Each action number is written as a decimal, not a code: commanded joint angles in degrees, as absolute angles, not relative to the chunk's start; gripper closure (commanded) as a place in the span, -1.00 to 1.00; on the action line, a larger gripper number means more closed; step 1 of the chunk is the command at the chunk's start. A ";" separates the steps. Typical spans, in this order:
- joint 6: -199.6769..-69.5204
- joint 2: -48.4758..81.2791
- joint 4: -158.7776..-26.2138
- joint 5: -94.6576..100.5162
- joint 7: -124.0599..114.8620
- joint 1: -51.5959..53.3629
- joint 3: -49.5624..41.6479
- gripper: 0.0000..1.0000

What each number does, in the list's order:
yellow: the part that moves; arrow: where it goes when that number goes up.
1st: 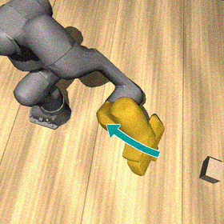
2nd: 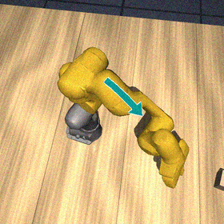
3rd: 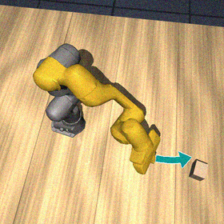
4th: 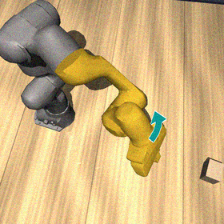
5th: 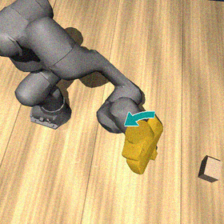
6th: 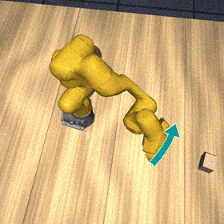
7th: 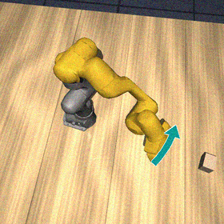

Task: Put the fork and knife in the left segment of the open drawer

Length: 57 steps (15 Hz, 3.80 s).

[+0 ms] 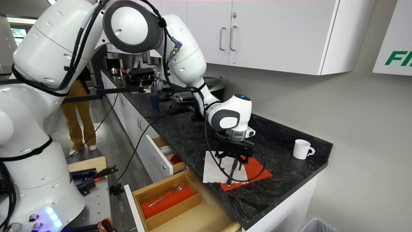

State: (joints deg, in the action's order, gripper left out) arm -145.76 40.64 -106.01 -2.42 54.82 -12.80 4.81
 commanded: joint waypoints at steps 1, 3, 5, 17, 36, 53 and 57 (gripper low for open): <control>-145.61 37.99 -110.16 -2.46 53.79 -13.41 5.83 -1.00; -145.69 38.04 -110.37 -1.73 53.40 -12.90 5.37 -1.00; -146.07 37.93 -110.41 -0.80 53.21 -12.46 4.76 -1.00; -147.95 38.01 -109.75 2.25 53.50 -12.42 3.53 -0.50; -146.53 38.11 -109.52 1.79 54.88 -13.55 4.82 0.44; -146.45 38.69 -109.89 1.99 55.75 -13.72 5.22 1.00; -146.84 35.94 -111.11 2.42 55.32 -13.16 5.10 0.93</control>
State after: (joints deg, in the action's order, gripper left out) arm -146.66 39.55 -108.72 1.72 55.06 -12.92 4.75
